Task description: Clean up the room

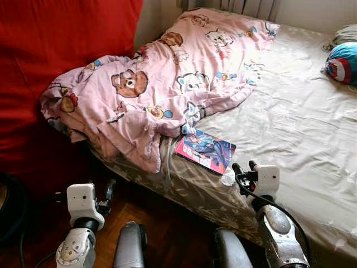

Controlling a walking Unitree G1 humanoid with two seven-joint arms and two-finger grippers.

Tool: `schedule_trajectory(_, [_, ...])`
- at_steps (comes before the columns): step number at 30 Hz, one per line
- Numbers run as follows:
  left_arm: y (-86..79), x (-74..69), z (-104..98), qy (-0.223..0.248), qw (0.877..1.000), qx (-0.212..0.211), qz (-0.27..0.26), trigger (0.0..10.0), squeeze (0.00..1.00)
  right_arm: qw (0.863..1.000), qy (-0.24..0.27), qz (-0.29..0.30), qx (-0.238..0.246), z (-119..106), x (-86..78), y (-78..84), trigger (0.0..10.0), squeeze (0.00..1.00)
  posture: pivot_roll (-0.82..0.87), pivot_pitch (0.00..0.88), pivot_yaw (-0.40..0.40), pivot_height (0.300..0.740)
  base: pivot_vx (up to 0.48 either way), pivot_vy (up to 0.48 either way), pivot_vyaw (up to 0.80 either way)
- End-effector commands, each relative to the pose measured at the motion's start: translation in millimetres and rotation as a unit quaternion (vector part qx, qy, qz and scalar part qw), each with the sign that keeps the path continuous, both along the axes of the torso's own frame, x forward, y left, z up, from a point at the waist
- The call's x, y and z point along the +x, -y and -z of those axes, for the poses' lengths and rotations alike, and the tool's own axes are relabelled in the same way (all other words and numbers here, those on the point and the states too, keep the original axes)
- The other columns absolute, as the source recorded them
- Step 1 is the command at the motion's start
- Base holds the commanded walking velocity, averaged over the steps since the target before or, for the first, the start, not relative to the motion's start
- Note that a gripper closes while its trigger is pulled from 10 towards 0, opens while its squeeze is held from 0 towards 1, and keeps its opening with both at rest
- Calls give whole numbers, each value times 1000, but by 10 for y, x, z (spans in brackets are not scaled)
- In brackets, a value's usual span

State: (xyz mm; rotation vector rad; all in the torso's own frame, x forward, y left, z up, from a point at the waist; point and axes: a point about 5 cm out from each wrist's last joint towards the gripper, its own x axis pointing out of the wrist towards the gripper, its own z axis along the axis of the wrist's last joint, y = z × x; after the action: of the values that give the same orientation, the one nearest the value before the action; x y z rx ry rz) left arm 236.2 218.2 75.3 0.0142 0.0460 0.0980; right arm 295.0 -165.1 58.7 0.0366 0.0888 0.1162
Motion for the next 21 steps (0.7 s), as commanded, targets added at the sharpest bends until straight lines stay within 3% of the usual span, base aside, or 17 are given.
schedule_trajectory(1, [-6,-14,36,-12,1000,-2,1,10000,0,1000,-10,-7,-3,51,-22,-8,10000,0,32,184,-42,594,259,0,0])
schedule_trajectory(5, [-26,-61,52,-15,1000,-5,-9,10000,0,1000,-16,7,2,85,-52,6,10000,0,41,168,-35,594,271,0,0])
schedule_trajectory(10, [-6,-79,44,-14,1000,-1,4,10000,0,1000,-12,-25,-12,99,-95,-78,10000,0,35,148,-28,594,289,0,0])
schedule_trajectory(21, [-6,-48,24,-11,1000,0,3,10000,0,1000,-16,-16,-13,110,-76,-82,10000,0,39,177,-25,594,300,0,0])
